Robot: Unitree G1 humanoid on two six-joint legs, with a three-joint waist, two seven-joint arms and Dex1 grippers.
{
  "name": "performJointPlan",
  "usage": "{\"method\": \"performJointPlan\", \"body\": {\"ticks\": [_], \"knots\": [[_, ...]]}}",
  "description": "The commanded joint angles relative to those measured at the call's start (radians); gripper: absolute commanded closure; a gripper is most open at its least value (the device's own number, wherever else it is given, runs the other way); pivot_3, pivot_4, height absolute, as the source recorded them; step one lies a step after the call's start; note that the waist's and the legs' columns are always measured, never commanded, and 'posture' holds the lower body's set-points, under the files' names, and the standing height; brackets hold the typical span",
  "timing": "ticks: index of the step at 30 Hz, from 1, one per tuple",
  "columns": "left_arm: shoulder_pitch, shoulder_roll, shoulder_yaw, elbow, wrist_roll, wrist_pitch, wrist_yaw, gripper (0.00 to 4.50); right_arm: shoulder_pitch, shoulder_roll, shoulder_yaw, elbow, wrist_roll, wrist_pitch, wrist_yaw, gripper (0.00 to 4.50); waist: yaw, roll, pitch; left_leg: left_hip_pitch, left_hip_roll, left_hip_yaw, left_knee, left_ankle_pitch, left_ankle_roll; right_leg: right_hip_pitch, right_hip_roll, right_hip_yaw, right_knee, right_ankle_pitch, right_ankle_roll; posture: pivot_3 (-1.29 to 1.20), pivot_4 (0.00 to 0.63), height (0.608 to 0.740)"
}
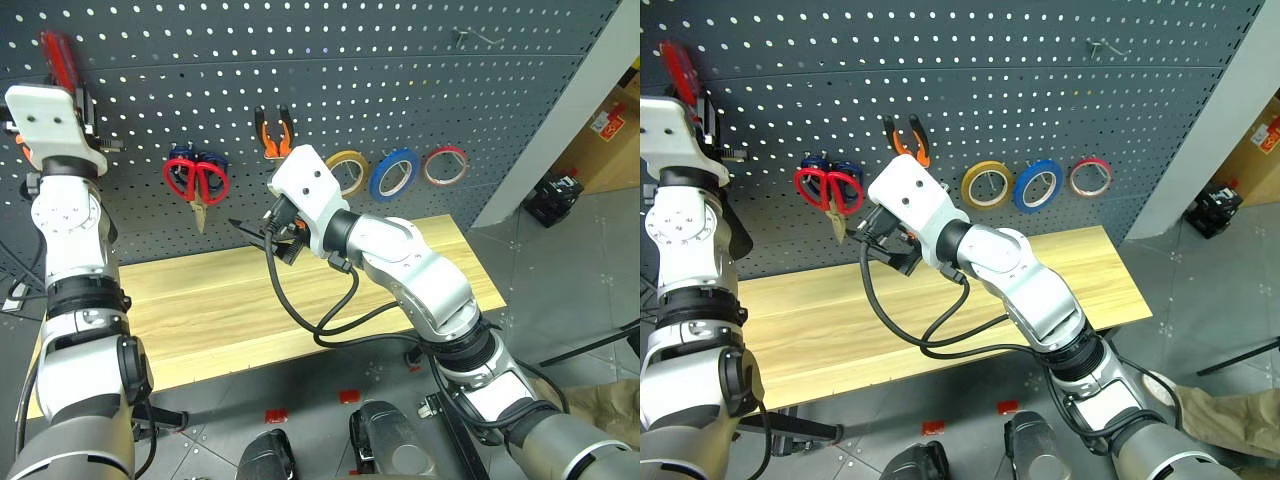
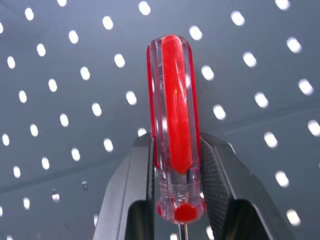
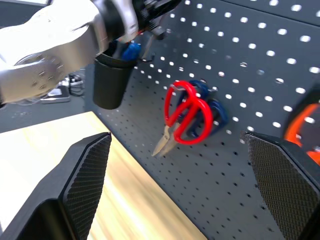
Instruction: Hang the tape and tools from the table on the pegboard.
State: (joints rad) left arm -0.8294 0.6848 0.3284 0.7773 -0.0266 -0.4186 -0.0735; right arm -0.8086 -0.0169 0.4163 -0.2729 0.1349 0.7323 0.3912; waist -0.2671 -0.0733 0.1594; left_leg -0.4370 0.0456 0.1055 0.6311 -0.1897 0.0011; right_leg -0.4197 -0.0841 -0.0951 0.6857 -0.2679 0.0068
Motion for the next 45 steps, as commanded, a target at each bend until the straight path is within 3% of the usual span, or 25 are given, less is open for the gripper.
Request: {"method": "performJointPlan", "body": {"ticks": [1, 10, 21, 34, 45], "knots": [[0.016, 0.023, 0.027, -0.094, -0.011, 0.003, 0.031, 3.58, -0.010, 0.008, -0.012, -0.041, -0.006, -0.012, -0.002, 0.00, -0.005, 0.000, 0.000, 0.000, 0.000, 0.000, 0.000, 0.000, 0.000, 0.000, 0.000, 0.000, 0.000, 0.000, 0.000, -0.29, 0.070, 0.740], [0.016, 0.013, 0.005, -0.228, -0.016, 0.033, 0.028, 3.58, -0.006, 0.014, -0.011, -0.045, -0.006, -0.016, -0.006, 0.00, -0.009, -0.001, -0.001, 0.000, 0.000, -0.001, 0.008, 0.000, 0.000, 0.000, 0.000, 0.001, 0.010, 0.000, 0.000, -0.29, 0.071, 0.740], [0.098, 0.055, 0.077, -0.297, -0.022, 0.098, 0.065, 3.58, 0.010, 0.024, -0.006, -0.059, -0.006, -0.009, -0.012, 0.00, -0.010, 0.000, -0.004, 0.001, 0.000, -0.004, 0.013, 0.000, 0.001, 0.000, 0.000, 0.001, 0.014, 0.000, 0.000, -0.29, 0.080, 0.740], [0.077, 0.047, 0.065, -0.158, 0.004, 0.044, 0.092, 3.58, 0.009, 0.058, -0.012, -0.090, 0.045, -0.002, 0.021, 0.00, -0.003, -0.002, -0.010, 0.000, 0.000, -0.005, 0.013, -0.001, 0.001, 0.001, 0.000, 0.000, 0.014, 0.000, 0.000, -0.29, 0.081, 0.740], [0.141, 0.074, 0.086, -0.176, 0.016, 0.057, 0.152, 3.58, 0.017, 0.067, -0.009, -0.122, 0.105, 0.008, 0.056, 0.00, 0.001, -0.004, -0.012, 0.001, 0.000, -0.006, 0.014, -0.001, 0.002, 0.001, 0.000, 0.000, 0.014, 0.000, 0.000, -0.28, 0.081, 0.740]]}}
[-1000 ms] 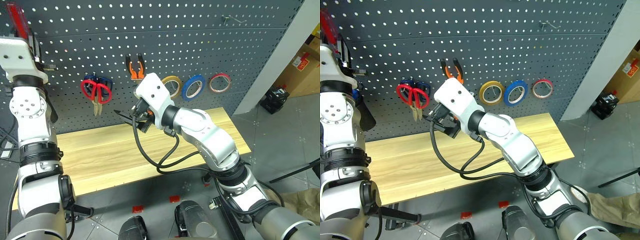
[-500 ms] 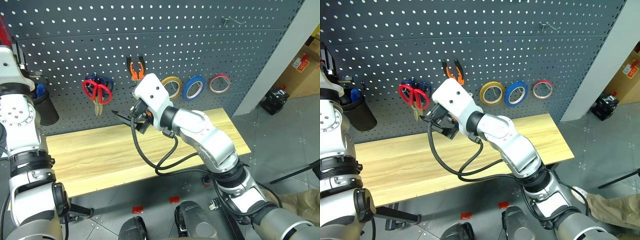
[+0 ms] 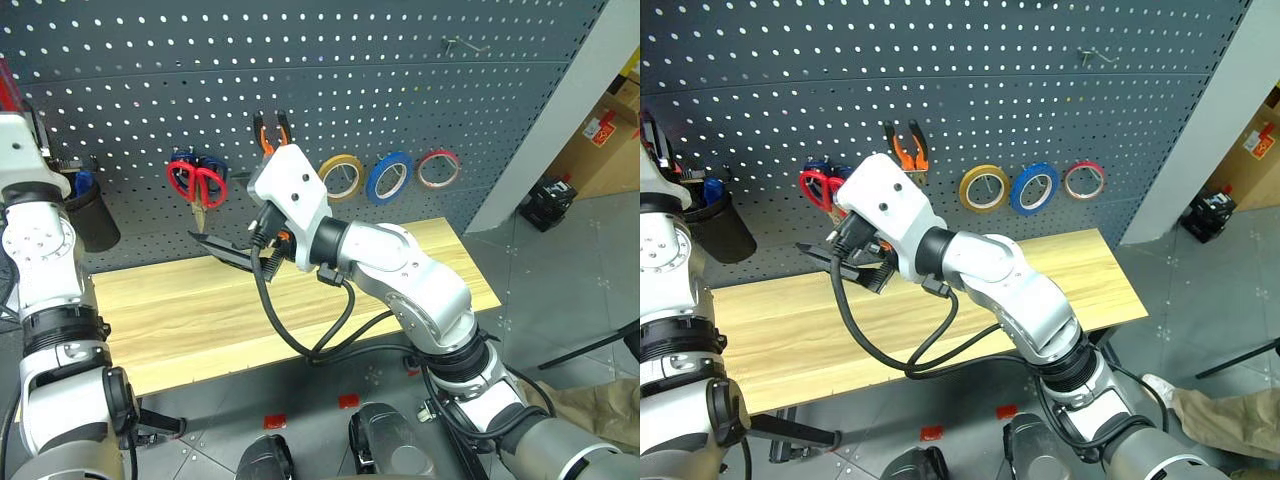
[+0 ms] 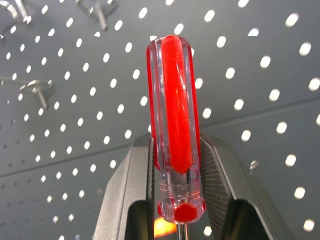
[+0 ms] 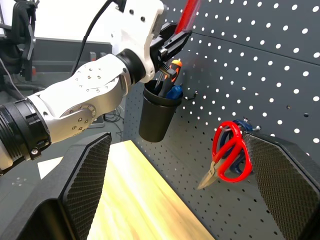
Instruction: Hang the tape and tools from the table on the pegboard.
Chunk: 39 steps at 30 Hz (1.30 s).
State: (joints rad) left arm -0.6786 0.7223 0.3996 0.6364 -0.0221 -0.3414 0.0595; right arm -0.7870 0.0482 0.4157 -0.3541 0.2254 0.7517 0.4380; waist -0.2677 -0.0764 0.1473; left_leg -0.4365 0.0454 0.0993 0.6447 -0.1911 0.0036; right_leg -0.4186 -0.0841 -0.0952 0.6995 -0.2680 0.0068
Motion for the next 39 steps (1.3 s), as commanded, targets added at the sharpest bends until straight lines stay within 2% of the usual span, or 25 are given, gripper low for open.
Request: {"method": "performJointPlan", "body": {"ticks": [1, 4, 6, 12, 16, 19, 22, 27, 29, 31, 34, 39], "knots": [[-0.009, 0.036, 0.014, -0.034, 0.012, -0.021, 0.021, 3.58, -0.005, 0.001, -0.008, -0.040, 0.015, -0.012, 0.010, 0.00, 0.003, -0.001, 0.000, 0.000, 0.000, 0.000, 0.000, 0.000, 0.000, 0.000, 0.000, 0.000, 0.000, 0.000, 0.000, -0.28, 0.081, 0.740], [-0.004, 0.030, 0.009, -0.029, 0.010, -0.019, 0.025, 3.58, -0.004, 0.001, -0.009, -0.041, 0.014, -0.011, 0.010, 0.00, 0.005, -0.001, 0.000, 0.000, 0.000, 0.000, 0.000, 0.000, 0.001, 0.000, 0.000, 0.000, 0.000, 0.000, 0.000, -0.28, 0.081, 0.740], [0.000, 0.016, 0.020, -0.034, -0.002, -0.014, 0.039, 2.87, -0.002, 0.000, -0.007, -0.042, 0.013, -0.011, 0.009, 0.00, 0.006, -0.001, 0.000, 0.000, 0.000, 0.000, 0.000, 0.000, 0.000, 0.000, 0.000, 0.000, 0.000, 0.000, 0.000, -0.28, 0.082, 0.740], [0.018, -0.008, 0.019, -0.105, -0.028, 0.005, 0.039, 1.21, 0.001, -0.006, 0.000, -0.039, 0.005, -0.019, 0.010, 0.00, 0.009, -0.001, -0.001, 0.000, 0.000, 0.000, 0.000, 0.000, 0.000, 0.000, 0.000, 0.000, 0.000, 0.000, 0.000, -0.28, 0.081, 0.740], [0.078, -0.036, 0.000, -0.277, -0.040, 0.042, 0.012, 1.21, 0.007, -0.012, -0.009, -0.032, -0.004, -0.032, 0.005, 0.00, 0.014, -0.001, -0.001, 0.000, 0.000, 0.000, 0.000, 0.000, -0.001, 0.000, 0.000, 0.000, 0.000, 0.000, 0.000, -0.28, 0.081, 0.740], [0.167, -0.072, -0.047, -0.453, -0.086, 0.126, -0.076, 1.21, 0.025, -0.028, -0.025, -0.033, -0.008, -0.044, 0.003, 0.00, 0.016, 0.000, -0.003, 0.000, 0.000, 0.000, 0.000, 0.001, -0.001, 0.000, 0.000, 0.000, 0.000, 0.000, 0.000, -0.27, 0.081, 0.740], [0.301, -0.115, -0.074, -0.628, -0.169, 0.269, -0.158, 1.21, 0.055, -0.067, -0.042, -0.042, -0.010, -0.059, 0.010, 0.00, 0.018, 0.005, -0.009, 0.002, 0.000, 0.000, 0.000, 0.001, -0.001, 0.003, 0.000, 0.000, -0.001, 0.000, 0.000, -0.25, 0.080, 0.740], [0.518, -0.180, -0.025, -0.829, -0.255, 0.560, -0.140, 1.21, 0.142, -0.175, -0.086, -0.057, -0.015, -0.073, 0.024, 0.00, 0.018, 0.008, -0.015, 0.006, 0.000, -0.002, 0.000, -0.001, 0.002, 0.008, 0.001, 0.000, -0.002, 0.000, 0.000, -0.23, 0.072, 0.740], [0.571, -0.204, -0.014, -0.880, -0.264, 0.648, -0.109, 1.21, 0.181, -0.208, -0.103, -0.051, -0.020, -0.085, 0.019, 0.00, 0.023, 0.011, -0.017, 0.006, 0.000, -0.004, 0.000, -0.001, 0.001, 0.009, 0.002, -0.001, -0.001, 0.000, 0.000, -0.21, 0.062, 0.740], [0.626, -0.234, -0.020, -0.916, -0.209, 0.710, -0.051, 1.21, 0.255, -0.243, -0.128, -0.015, -0.051, -0.116, -0.016, 0.00, 0.031, 0.012, -0.022, 0.006, 0.000, -0.005, 0.000, -0.001, 0.001, 0.009, 0.002, -0.002, -0.002, 0.000, 0.000, -0.19, 0.051, 0.740], [0.666, -0.274, -0.023, -0.921, -0.163, 0.765, 0.005, 1.21, 0.383, -0.257, -0.175, 0.076, -0.097, -0.235, -0.075, 0.00, 0.060, 0.015, -0.042, 0.008, 0.000, -0.005, 0.000, -0.001, 0.001, 0.012, 0.003, -0.001, -0.003, -0.001, 0.000, -0.18, 0.032, 0.740], [0.682, -0.297, -0.014, -0.864, -0.165, 0.718, -0.032, 1.21, 0.503, -0.160, -0.318, 0.320, -0.087, -0.485, -0.202, 0.00, 0.098, 0.017, -0.059, 0.009, 0.000, -0.005, 0.000, -0.004, -0.004, 0.013, 0.003, -0.001, -0.005, -0.001, -0.001, -0.17, 0.000, 0.740]]}}
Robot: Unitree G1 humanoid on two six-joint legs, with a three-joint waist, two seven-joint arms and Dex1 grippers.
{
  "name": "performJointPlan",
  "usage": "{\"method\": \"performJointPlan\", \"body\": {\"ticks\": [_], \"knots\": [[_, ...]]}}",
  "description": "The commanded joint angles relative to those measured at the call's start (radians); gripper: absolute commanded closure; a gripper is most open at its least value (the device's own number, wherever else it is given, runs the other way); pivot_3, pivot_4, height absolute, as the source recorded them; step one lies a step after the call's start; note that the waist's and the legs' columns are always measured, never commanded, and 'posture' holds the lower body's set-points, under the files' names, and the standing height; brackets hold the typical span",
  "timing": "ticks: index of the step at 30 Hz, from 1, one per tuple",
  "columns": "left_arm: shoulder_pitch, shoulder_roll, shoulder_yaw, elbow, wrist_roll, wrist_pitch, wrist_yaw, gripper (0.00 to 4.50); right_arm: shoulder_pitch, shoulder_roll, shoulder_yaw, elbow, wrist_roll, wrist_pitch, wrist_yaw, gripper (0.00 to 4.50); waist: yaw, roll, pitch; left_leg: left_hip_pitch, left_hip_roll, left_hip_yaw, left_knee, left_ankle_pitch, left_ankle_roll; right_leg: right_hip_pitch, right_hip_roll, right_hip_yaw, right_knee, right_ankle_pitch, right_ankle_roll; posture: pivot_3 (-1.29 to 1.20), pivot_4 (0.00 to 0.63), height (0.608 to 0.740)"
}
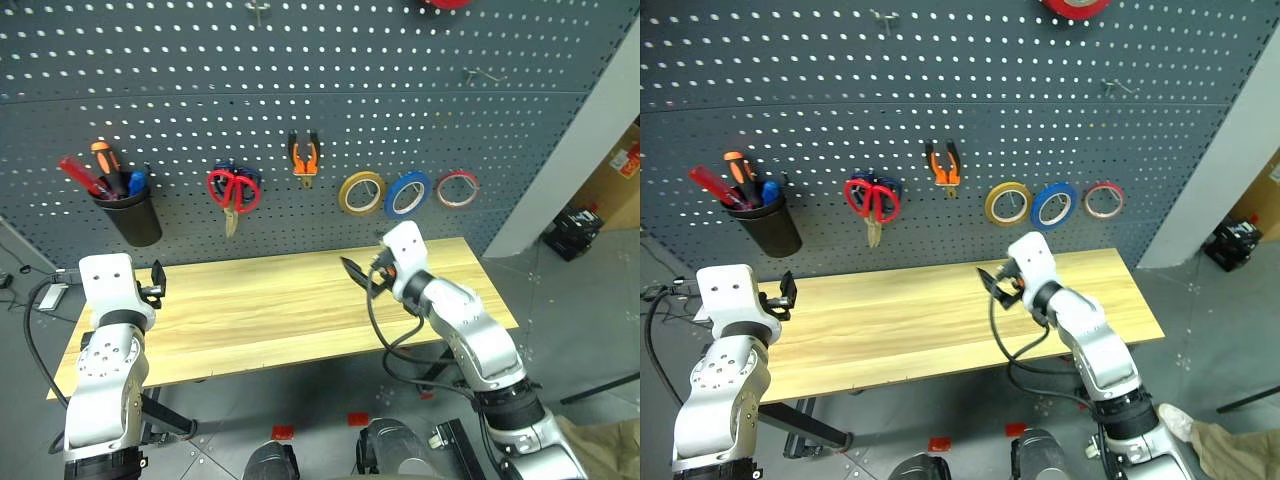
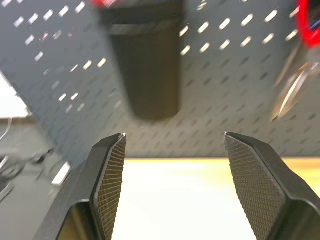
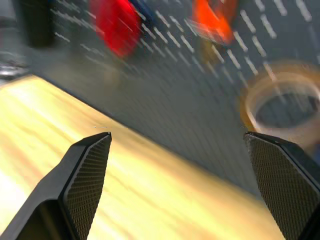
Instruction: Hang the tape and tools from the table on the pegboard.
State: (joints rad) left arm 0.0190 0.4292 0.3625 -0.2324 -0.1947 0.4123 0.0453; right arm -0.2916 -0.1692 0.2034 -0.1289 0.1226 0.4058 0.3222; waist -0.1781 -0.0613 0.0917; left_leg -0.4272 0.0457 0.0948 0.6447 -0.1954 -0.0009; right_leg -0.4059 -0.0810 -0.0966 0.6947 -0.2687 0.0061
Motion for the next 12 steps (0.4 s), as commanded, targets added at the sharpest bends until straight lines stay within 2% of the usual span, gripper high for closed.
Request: {"method": "performJointPlan", "body": {"ticks": [1, 5, 12], "knots": [[-0.019, -0.009, 0.022, 0.018, 0.004, -0.043, -0.025, 1.21, 0.011, 0.066, -0.135, 0.150, 0.016, -0.172, -0.106, 0.00, 0.011, 0.003, -0.010, 0.000, 0.000, 0.000, 0.000, 0.000, 0.000, 0.000, 0.000, 0.000, 0.000, 0.000, 0.000, -0.16, 0.000, 0.740], [-0.027, -0.033, 0.022, 0.053, -0.013, -0.072, -0.054, 1.21, -0.002, 0.052, -0.224, 0.376, 0.018, -0.333, -0.111, 0.00, 0.018, 0.009, -0.029, 0.002, 0.000, 0.000, 0.000, 0.000, 0.001, 0.003, 0.001, 0.000, -0.007, 0.000, 0.001, -0.16, 0.000, 0.740], [-0.041, -0.051, 0.013, 0.117, 0.006, -0.127, -0.076, 1.21, -0.084, -0.010, -0.228, 0.643, -0.047, -0.525, -0.084, 0.00, 0.026, 0.017, -0.037, 0.003, 0.001, 0.000, 0.000, 0.000, 0.001, 0.006, 0.003, 0.001, -0.009, 0.001, 0.001, -0.14, 0.000, 0.740]]}}
